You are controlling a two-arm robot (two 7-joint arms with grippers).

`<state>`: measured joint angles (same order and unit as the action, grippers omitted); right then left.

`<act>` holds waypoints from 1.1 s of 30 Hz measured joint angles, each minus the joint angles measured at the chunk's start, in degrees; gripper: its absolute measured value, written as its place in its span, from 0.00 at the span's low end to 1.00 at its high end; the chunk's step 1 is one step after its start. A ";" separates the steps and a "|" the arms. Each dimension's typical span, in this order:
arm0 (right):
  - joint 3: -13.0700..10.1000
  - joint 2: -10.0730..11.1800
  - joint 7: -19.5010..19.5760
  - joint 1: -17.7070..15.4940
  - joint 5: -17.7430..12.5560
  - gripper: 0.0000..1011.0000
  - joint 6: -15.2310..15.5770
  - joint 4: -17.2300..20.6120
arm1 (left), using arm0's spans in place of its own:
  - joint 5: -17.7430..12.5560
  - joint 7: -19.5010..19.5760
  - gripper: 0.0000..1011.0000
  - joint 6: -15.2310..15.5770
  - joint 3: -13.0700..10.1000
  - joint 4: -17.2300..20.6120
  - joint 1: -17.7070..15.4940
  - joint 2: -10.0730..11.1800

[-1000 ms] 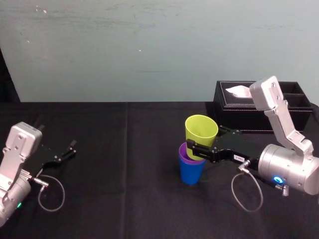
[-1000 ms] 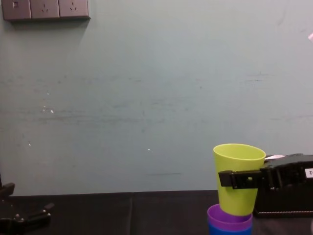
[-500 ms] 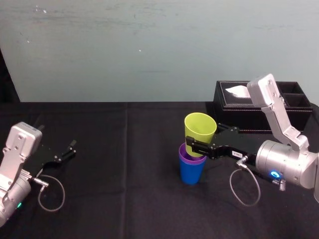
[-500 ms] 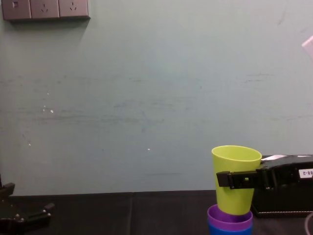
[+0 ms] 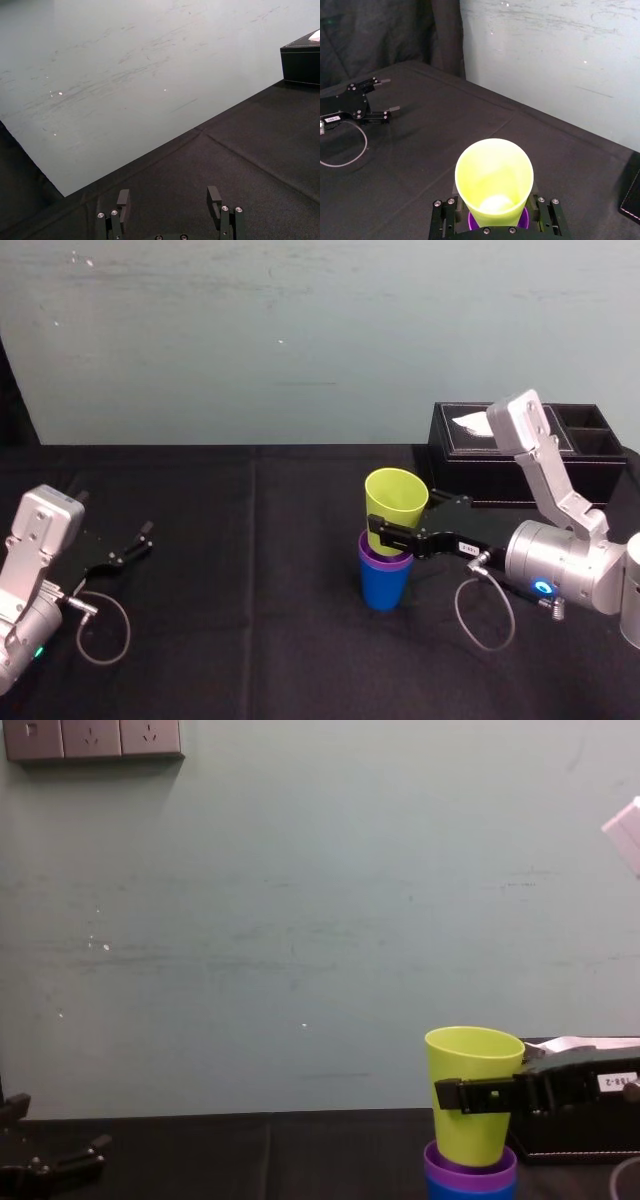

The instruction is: Stack the three plastic cups sequentially using one hand.

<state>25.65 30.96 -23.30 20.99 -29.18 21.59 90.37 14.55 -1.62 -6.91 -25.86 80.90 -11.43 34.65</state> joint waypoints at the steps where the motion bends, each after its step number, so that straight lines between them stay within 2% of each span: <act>1: 0.08 -0.08 -0.06 0.10 0.04 0.73 -0.06 -0.23 | 0.00 0.00 0.99 0.00 0.00 0.00 0.00 0.00; 19: 0.98 -0.88 -0.55 0.91 0.43 0.73 -0.64 -2.62 | 0.00 0.00 0.99 0.00 0.00 0.00 0.00 0.00; 33: 1.95 -1.15 -0.40 1.36 1.82 0.73 0.25 -3.70 | 0.00 0.00 0.99 0.00 0.00 0.00 0.00 0.00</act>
<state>27.61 29.80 -23.70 22.35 -27.36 21.83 86.66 14.55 -1.62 -6.90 -25.86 80.90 -11.43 34.65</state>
